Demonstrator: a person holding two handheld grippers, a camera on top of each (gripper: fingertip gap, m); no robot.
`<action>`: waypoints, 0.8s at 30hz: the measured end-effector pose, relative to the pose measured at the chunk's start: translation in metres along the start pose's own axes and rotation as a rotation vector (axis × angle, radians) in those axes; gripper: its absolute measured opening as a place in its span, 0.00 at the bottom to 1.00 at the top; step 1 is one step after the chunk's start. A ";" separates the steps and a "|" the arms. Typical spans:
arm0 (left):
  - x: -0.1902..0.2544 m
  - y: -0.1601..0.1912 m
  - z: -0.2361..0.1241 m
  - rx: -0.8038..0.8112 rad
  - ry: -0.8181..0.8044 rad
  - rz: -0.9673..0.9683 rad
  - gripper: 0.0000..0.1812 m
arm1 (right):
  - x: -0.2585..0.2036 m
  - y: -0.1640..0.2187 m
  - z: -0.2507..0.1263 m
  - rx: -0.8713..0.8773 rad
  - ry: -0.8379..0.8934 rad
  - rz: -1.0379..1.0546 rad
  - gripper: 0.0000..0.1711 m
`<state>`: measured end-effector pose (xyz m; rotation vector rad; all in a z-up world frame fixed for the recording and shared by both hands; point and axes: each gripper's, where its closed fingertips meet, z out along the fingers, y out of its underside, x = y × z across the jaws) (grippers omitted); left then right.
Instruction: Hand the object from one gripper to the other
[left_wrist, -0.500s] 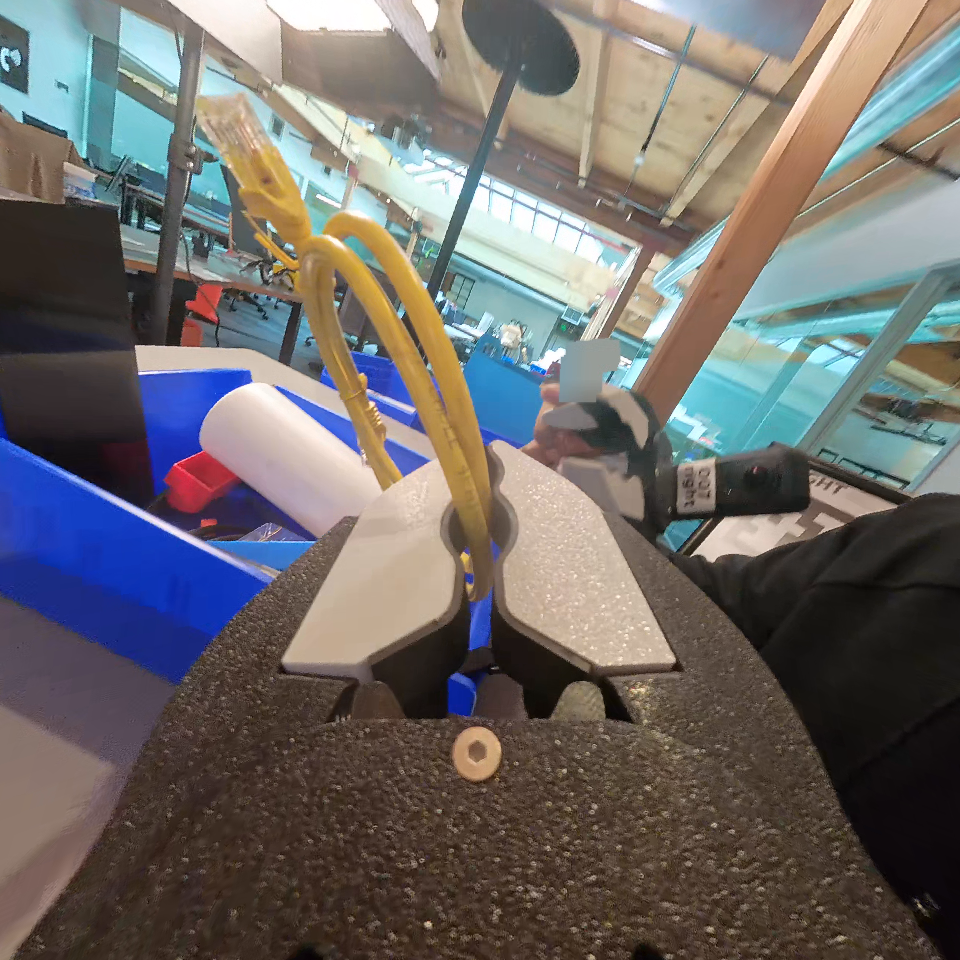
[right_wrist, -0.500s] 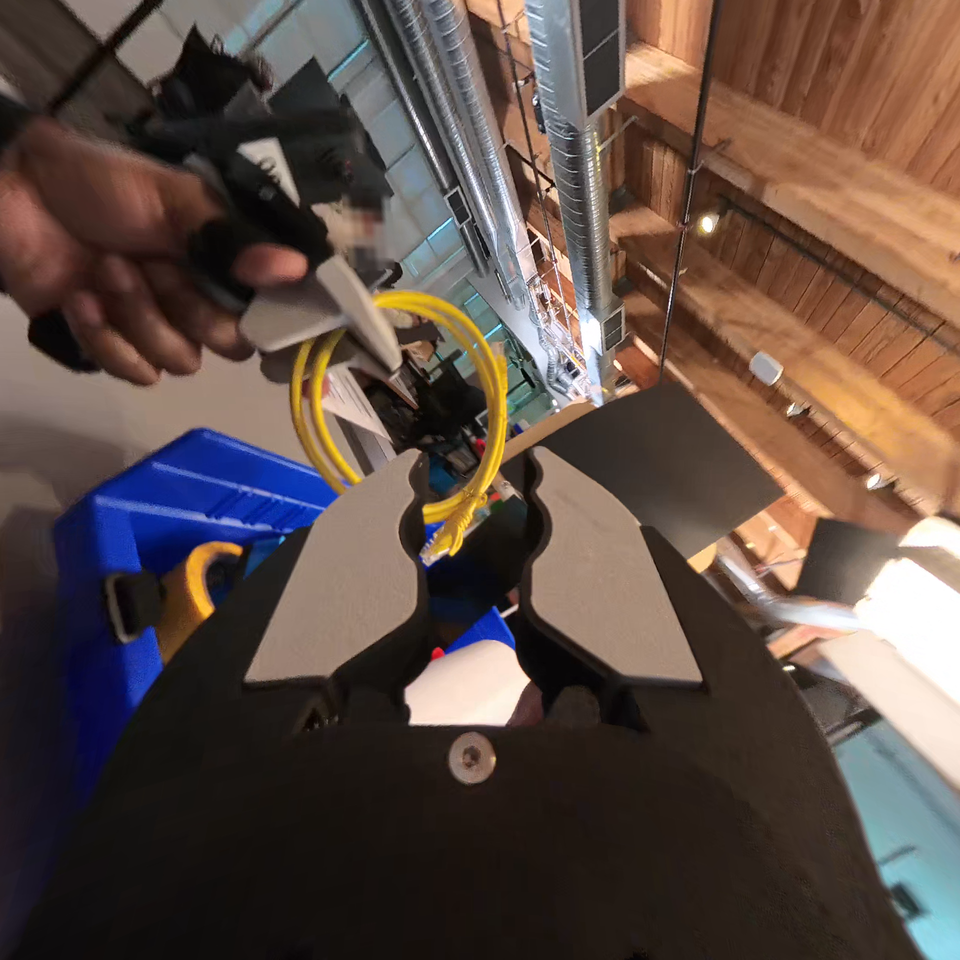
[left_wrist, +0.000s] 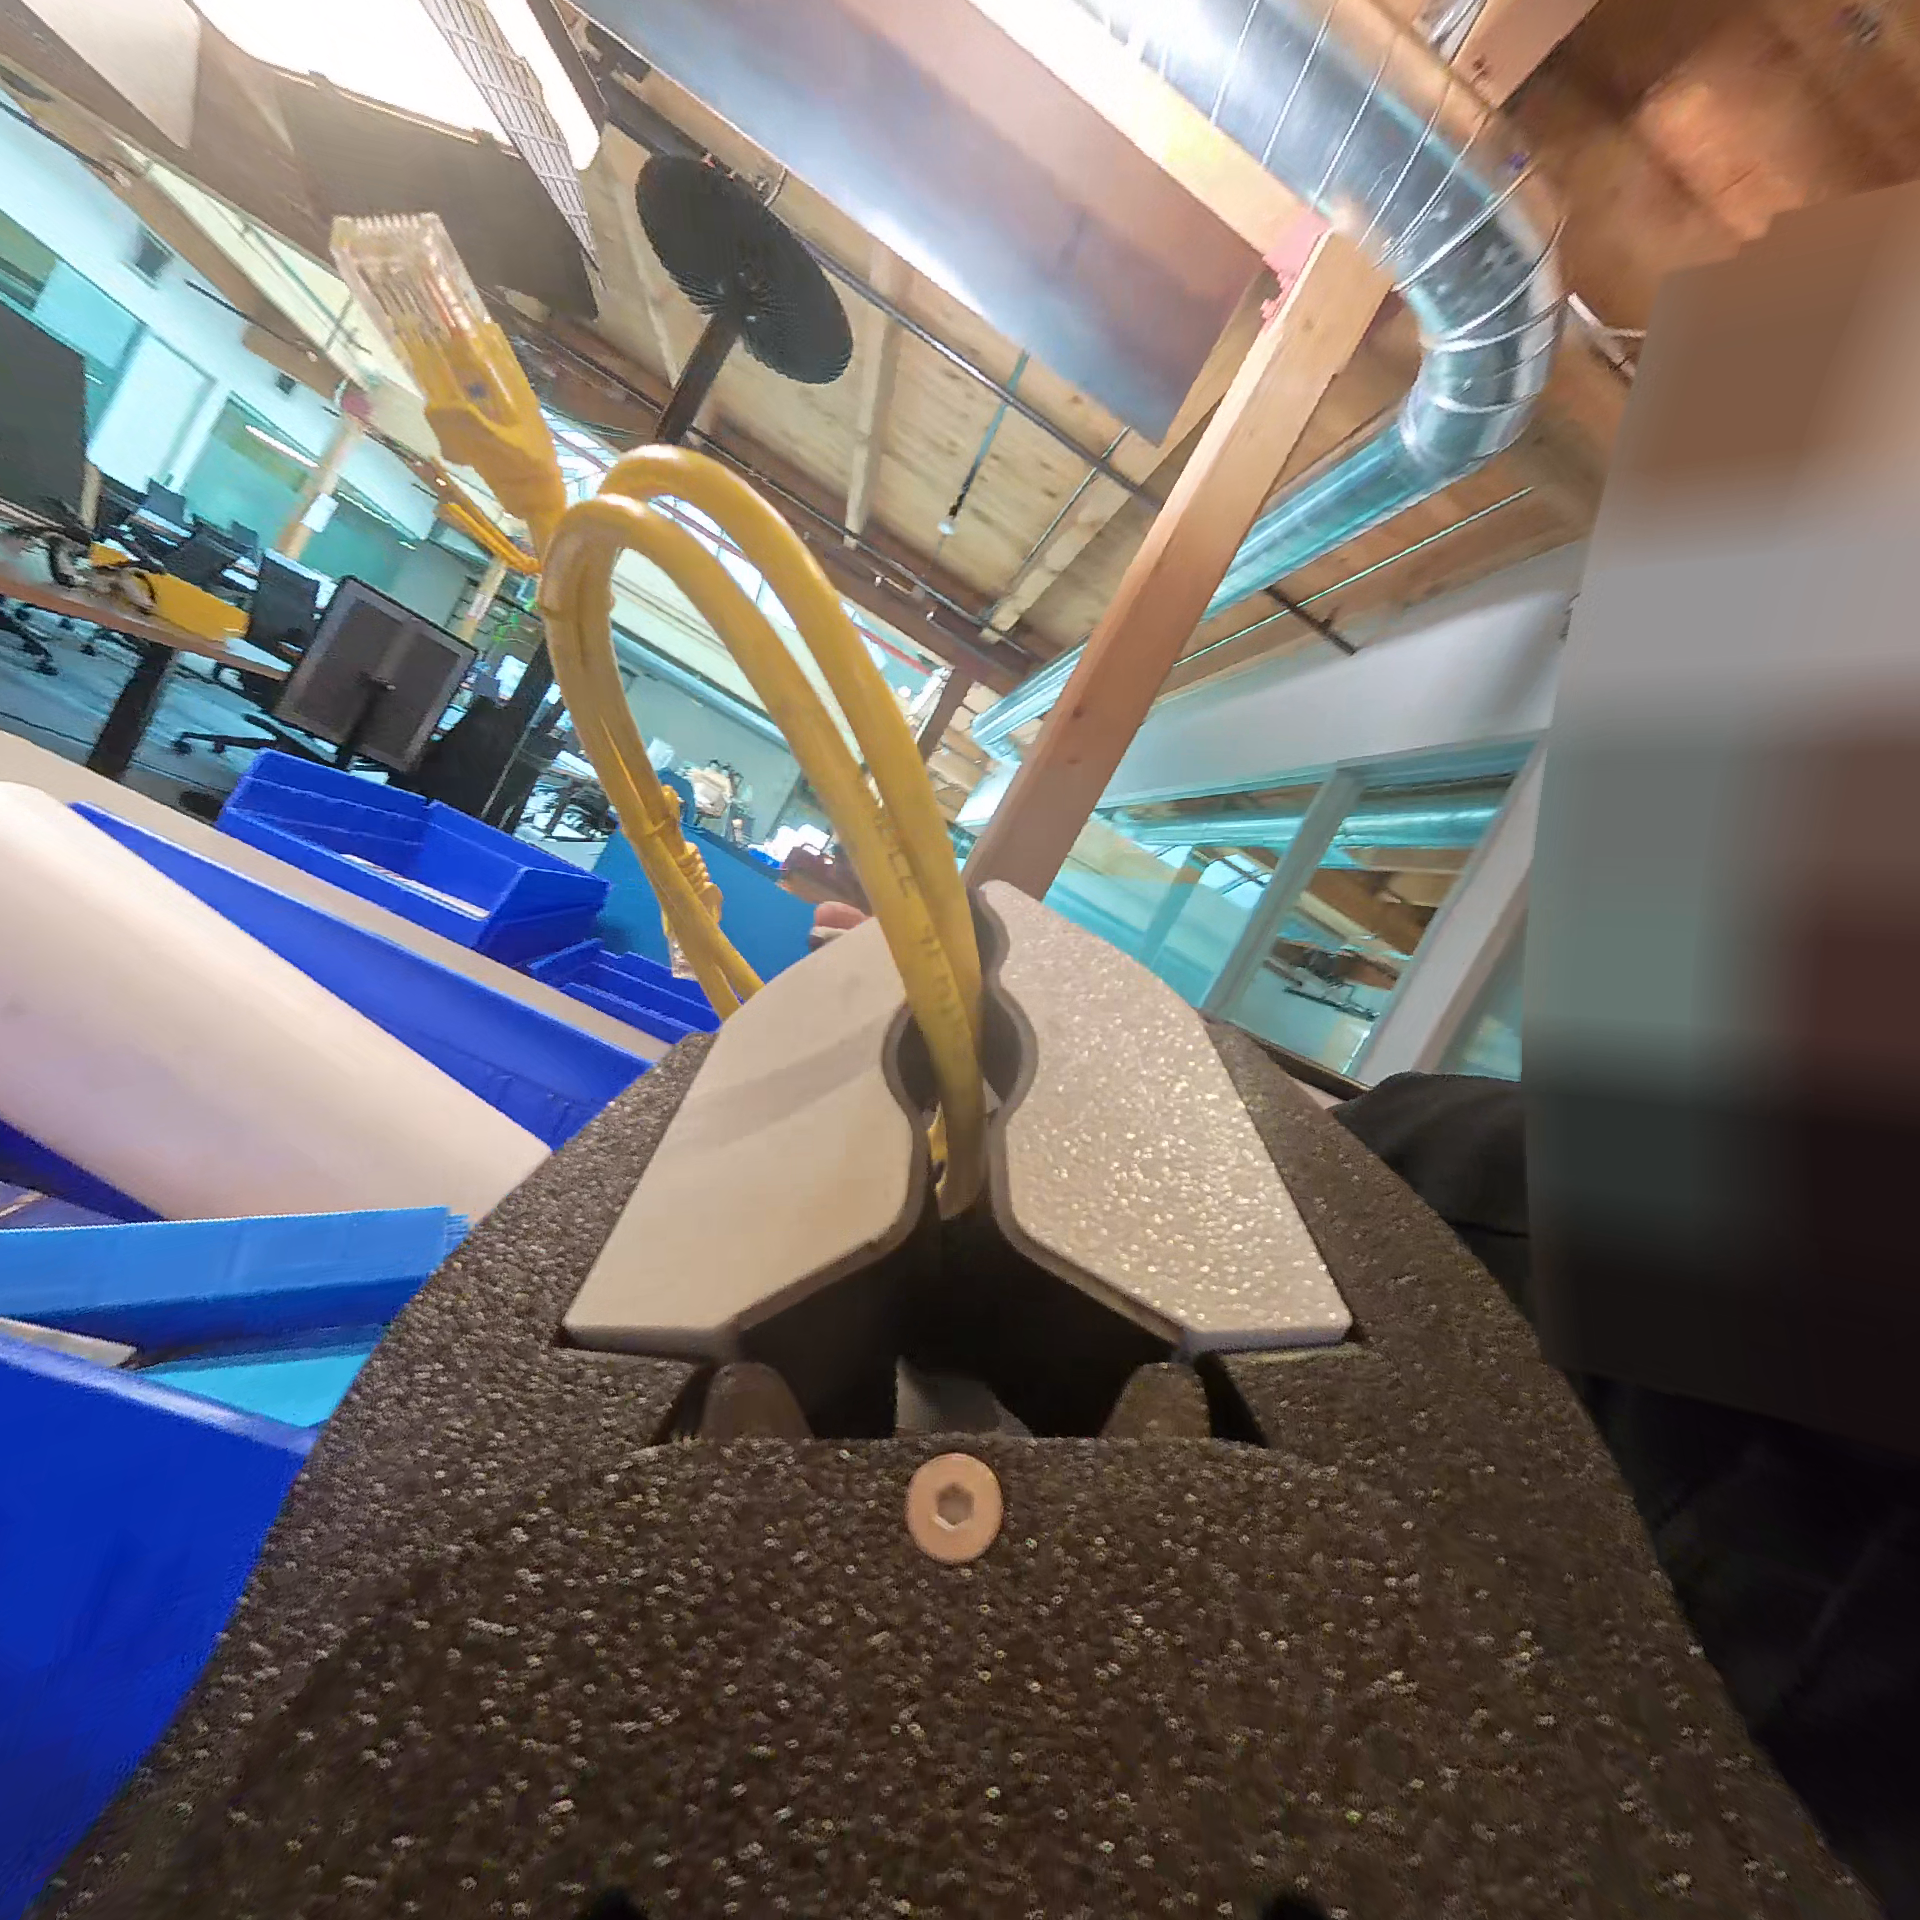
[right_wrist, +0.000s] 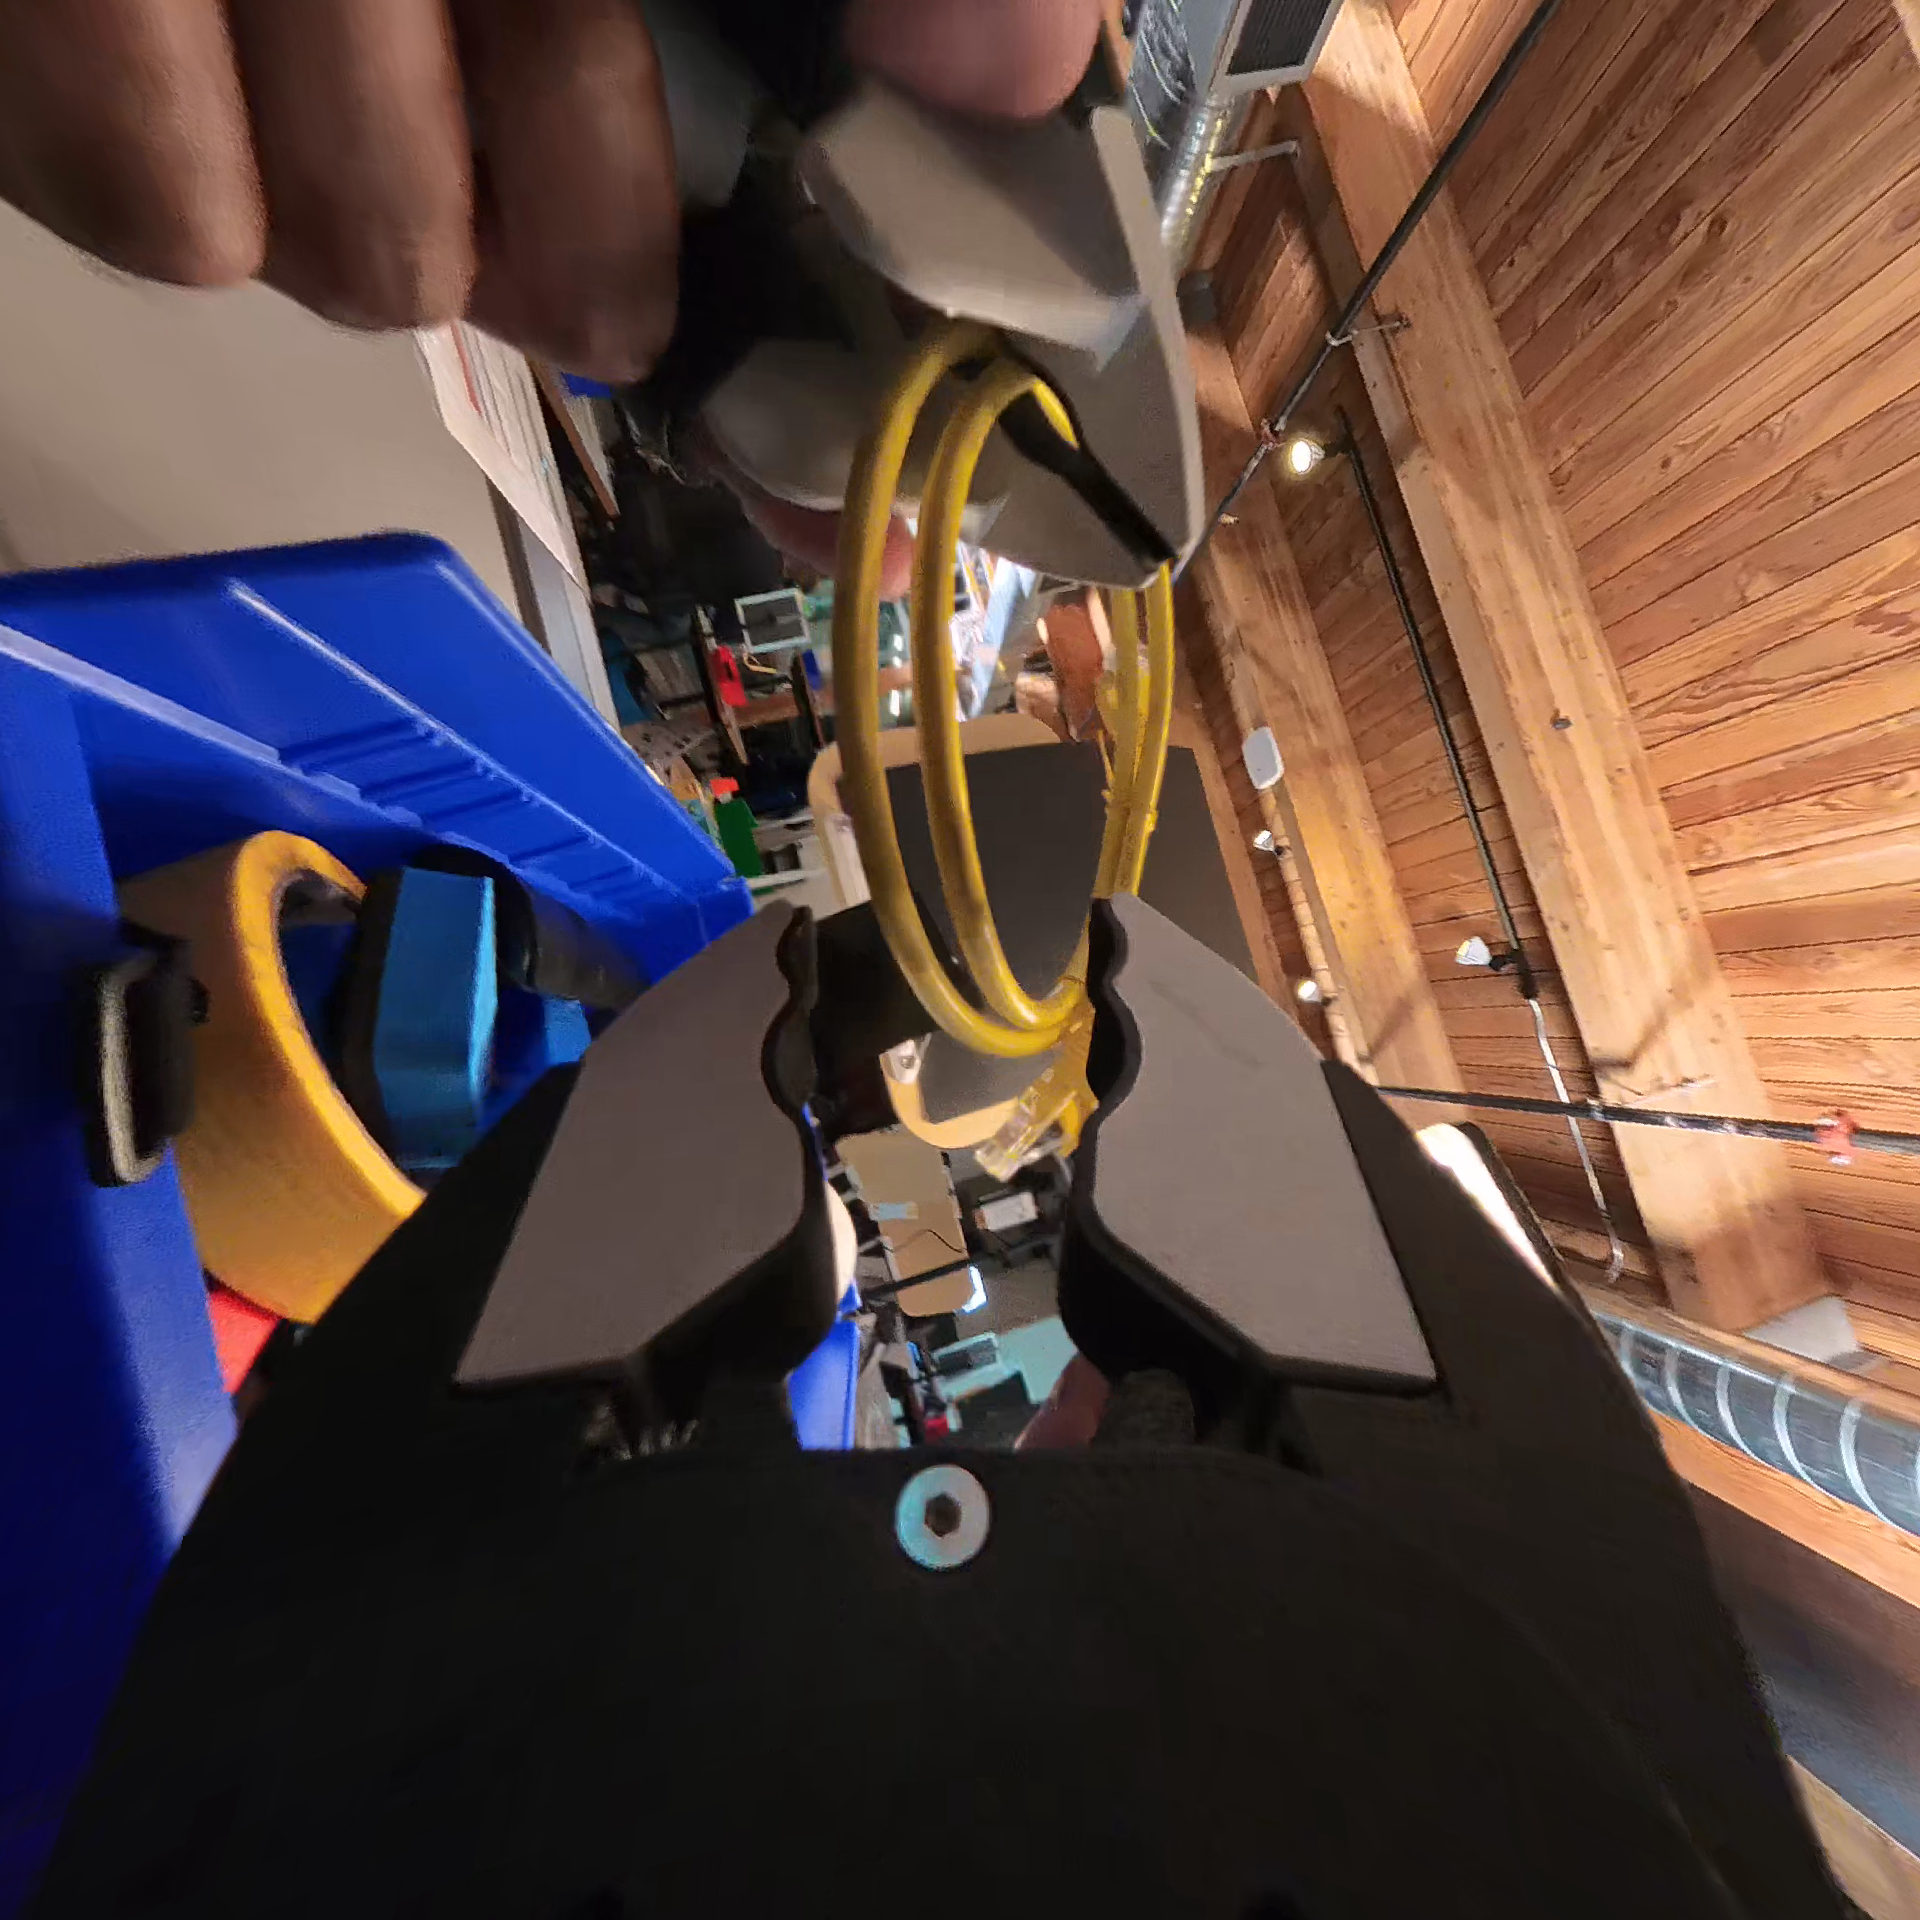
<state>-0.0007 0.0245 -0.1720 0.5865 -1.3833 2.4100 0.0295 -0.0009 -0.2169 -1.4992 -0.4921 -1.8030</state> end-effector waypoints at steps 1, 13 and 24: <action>0.000 0.000 0.001 0.007 0.008 -0.012 0.02 | 0.003 0.002 0.000 -0.016 0.027 -0.011 0.23; -0.003 0.007 0.001 -0.122 -0.132 0.351 0.25 | 0.027 -0.006 -0.008 0.071 0.075 0.199 0.03; 0.043 0.021 -0.022 -0.106 0.060 0.324 0.26 | 0.038 -0.015 -0.023 0.108 0.123 0.276 0.03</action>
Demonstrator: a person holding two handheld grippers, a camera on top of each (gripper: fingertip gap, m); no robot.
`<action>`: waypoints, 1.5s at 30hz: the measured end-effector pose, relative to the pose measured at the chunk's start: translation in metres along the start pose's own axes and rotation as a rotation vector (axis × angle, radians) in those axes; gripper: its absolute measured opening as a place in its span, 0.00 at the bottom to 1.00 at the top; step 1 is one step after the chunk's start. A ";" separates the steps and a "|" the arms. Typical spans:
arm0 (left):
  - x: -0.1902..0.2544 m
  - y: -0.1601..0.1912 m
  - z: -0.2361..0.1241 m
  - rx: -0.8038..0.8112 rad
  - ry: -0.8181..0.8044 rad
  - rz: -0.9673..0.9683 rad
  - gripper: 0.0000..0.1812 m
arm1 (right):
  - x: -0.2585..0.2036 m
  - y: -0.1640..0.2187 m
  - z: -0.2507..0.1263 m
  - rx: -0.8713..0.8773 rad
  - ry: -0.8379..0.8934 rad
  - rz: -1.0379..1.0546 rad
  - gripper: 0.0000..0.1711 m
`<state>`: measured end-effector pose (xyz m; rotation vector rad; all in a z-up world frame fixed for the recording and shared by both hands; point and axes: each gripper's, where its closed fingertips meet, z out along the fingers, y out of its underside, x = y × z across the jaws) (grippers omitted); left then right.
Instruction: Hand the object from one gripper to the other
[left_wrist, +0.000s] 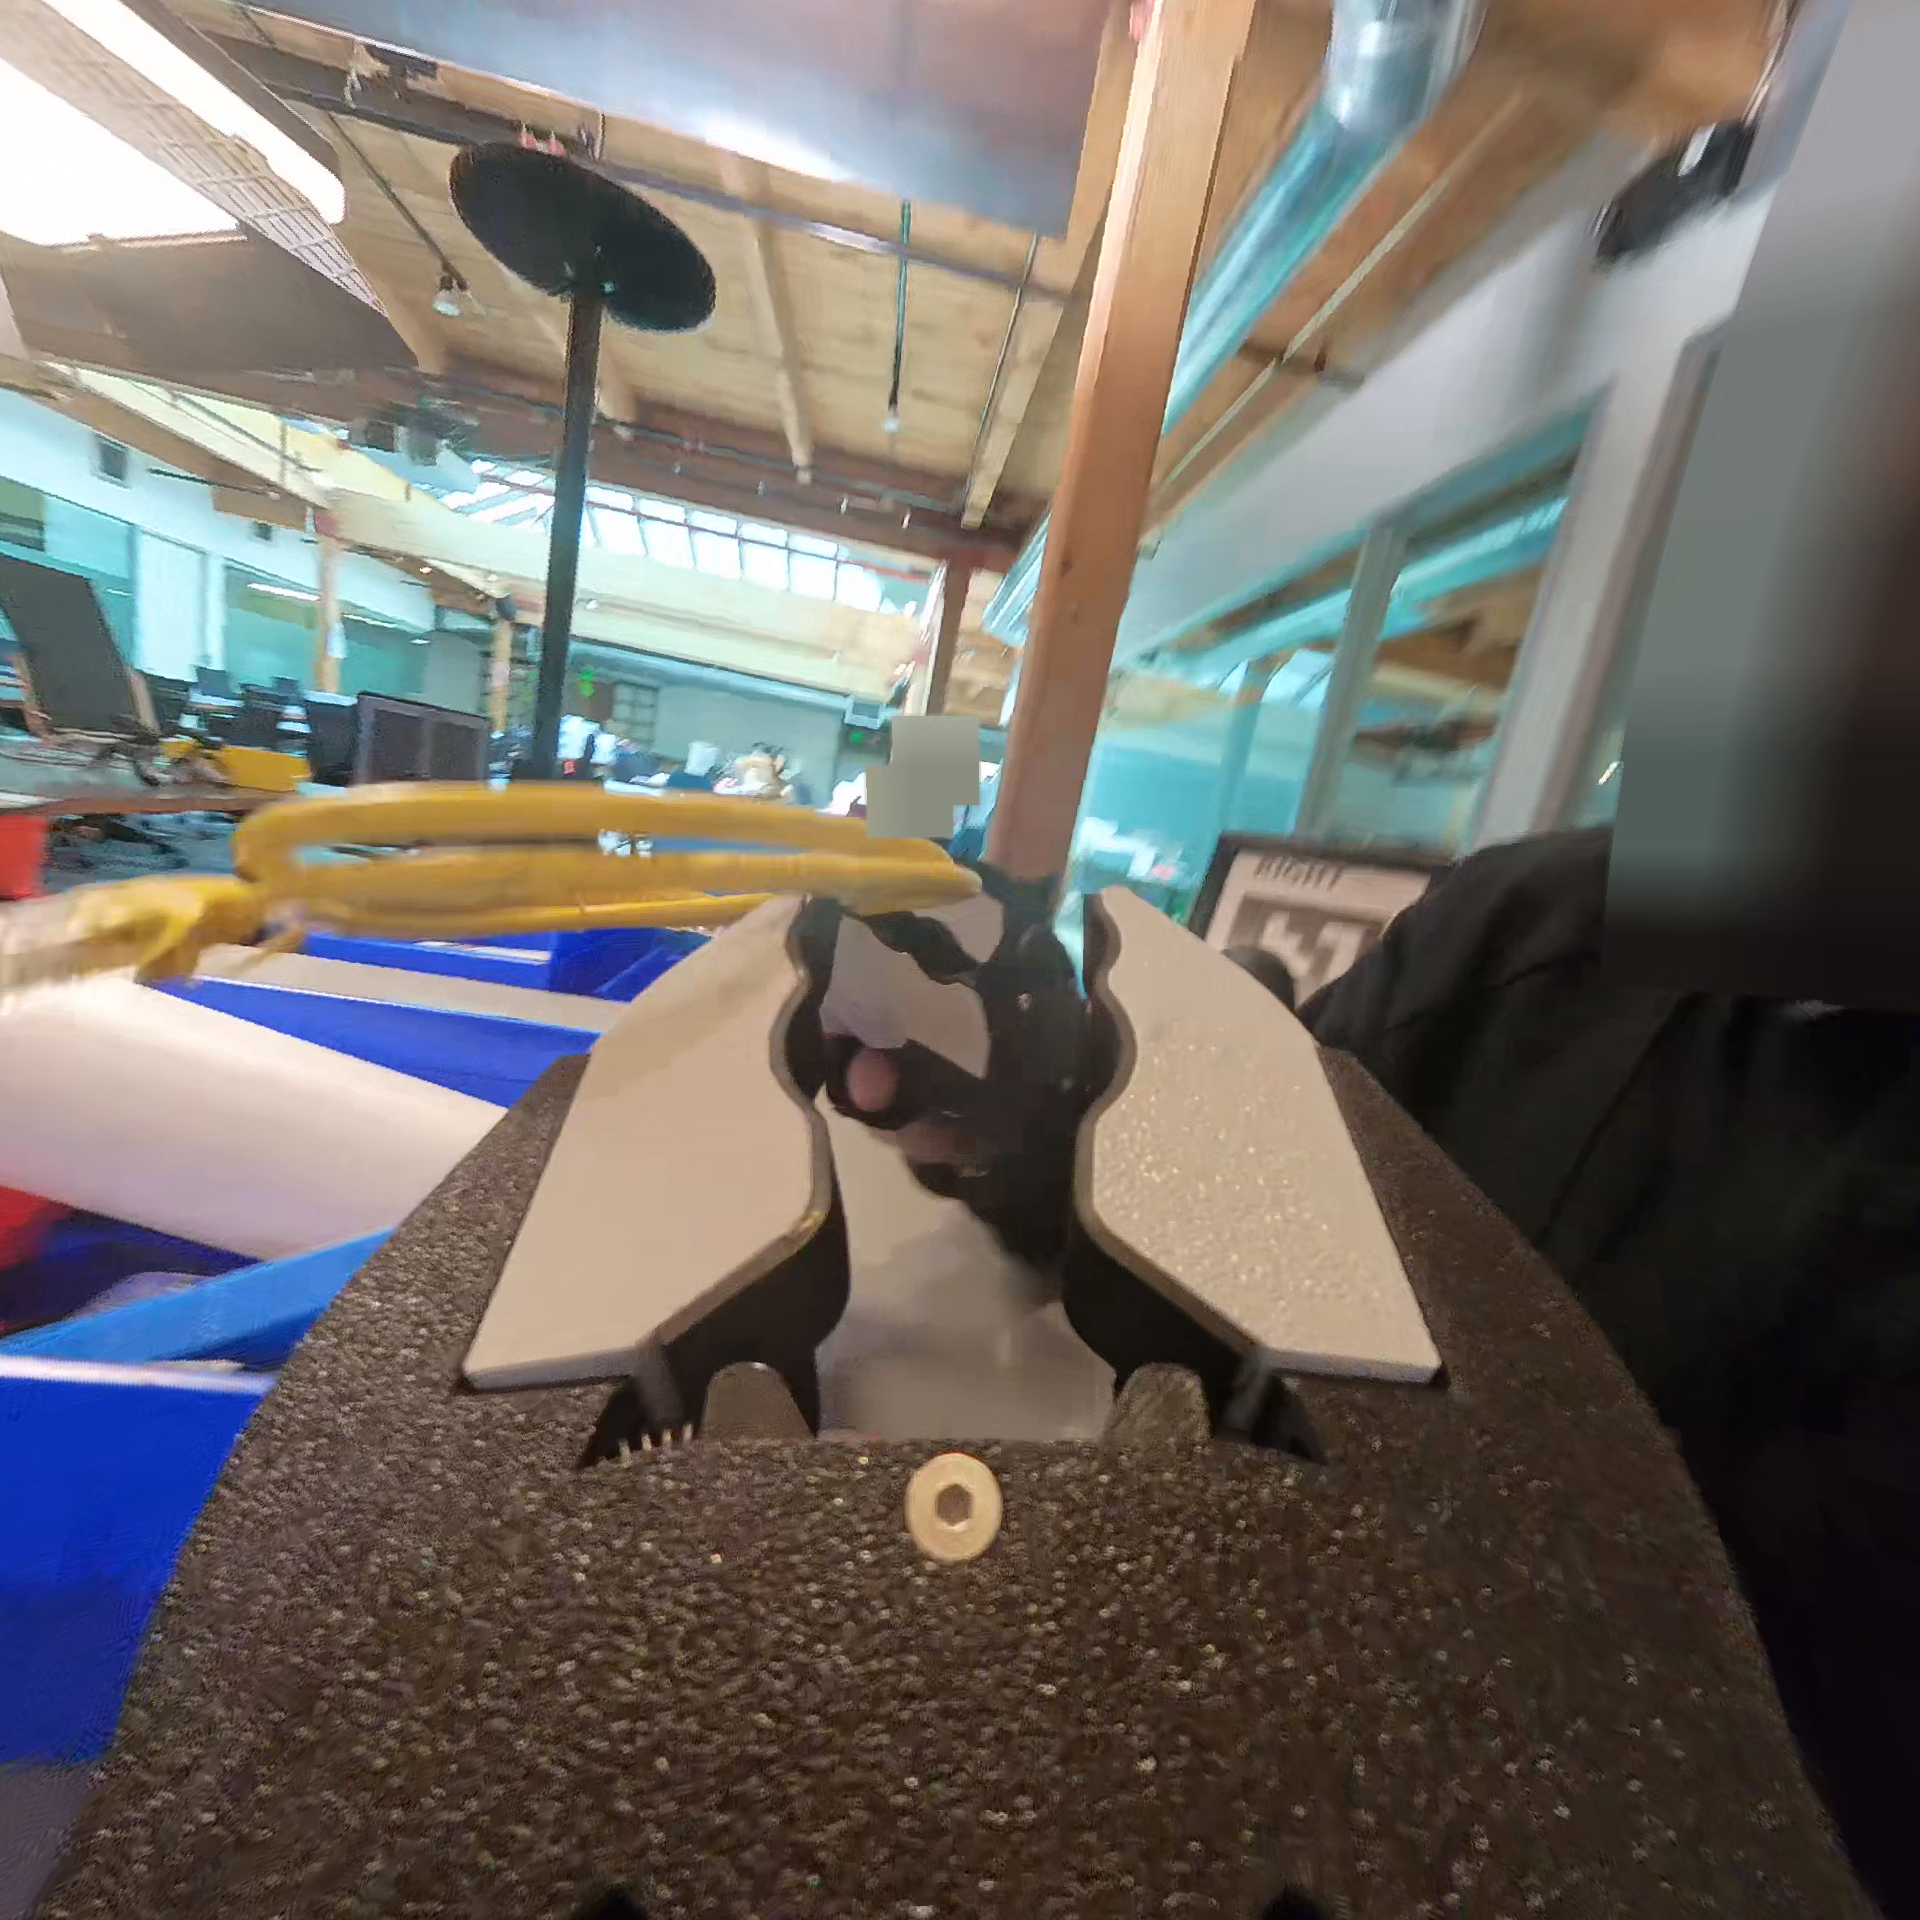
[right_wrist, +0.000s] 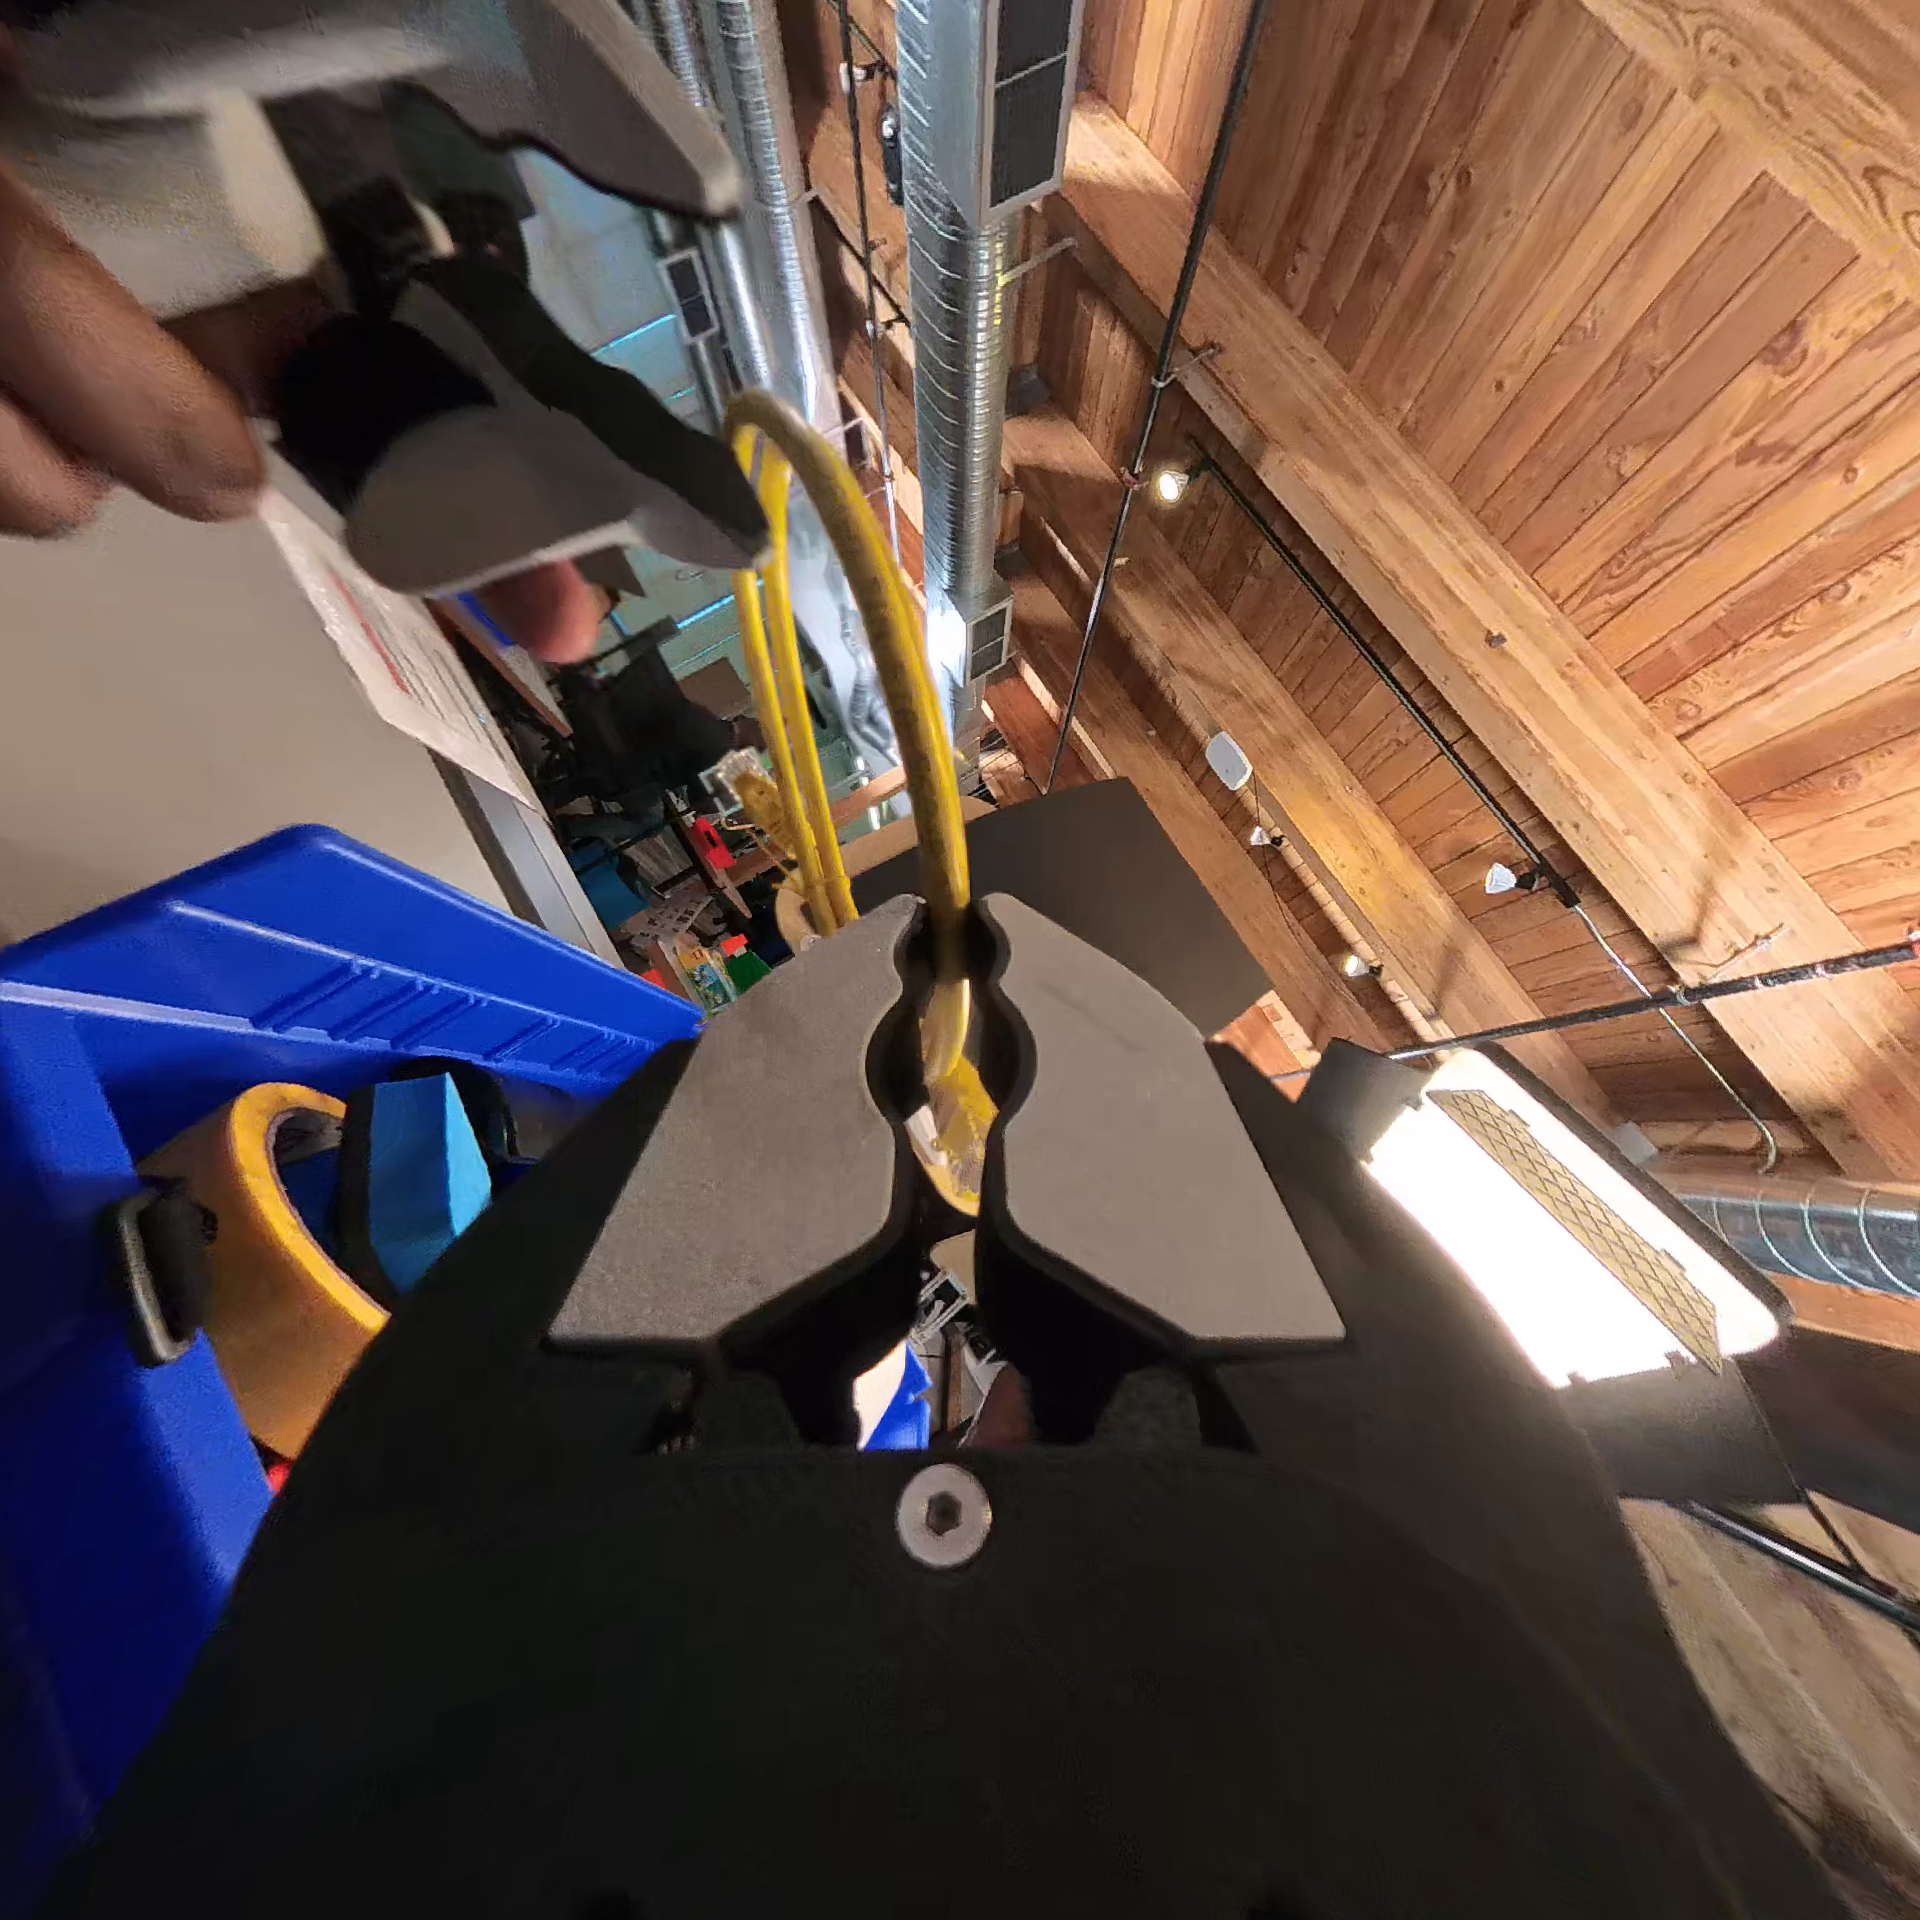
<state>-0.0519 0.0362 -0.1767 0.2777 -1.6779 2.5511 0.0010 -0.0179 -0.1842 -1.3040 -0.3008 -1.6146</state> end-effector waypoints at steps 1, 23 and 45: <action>0.004 -0.001 -0.005 0.043 0.002 -0.057 0.26 | 0.004 -0.002 -0.004 0.007 0.021 0.017 0.03; 0.069 0.065 -0.021 0.131 -0.298 0.095 0.36 | -0.013 -0.065 -0.089 0.173 -0.326 1.562 0.03; 0.034 0.081 -0.055 0.476 -0.723 -0.329 0.06 | -0.068 -0.051 -0.082 0.031 -0.610 1.515 0.26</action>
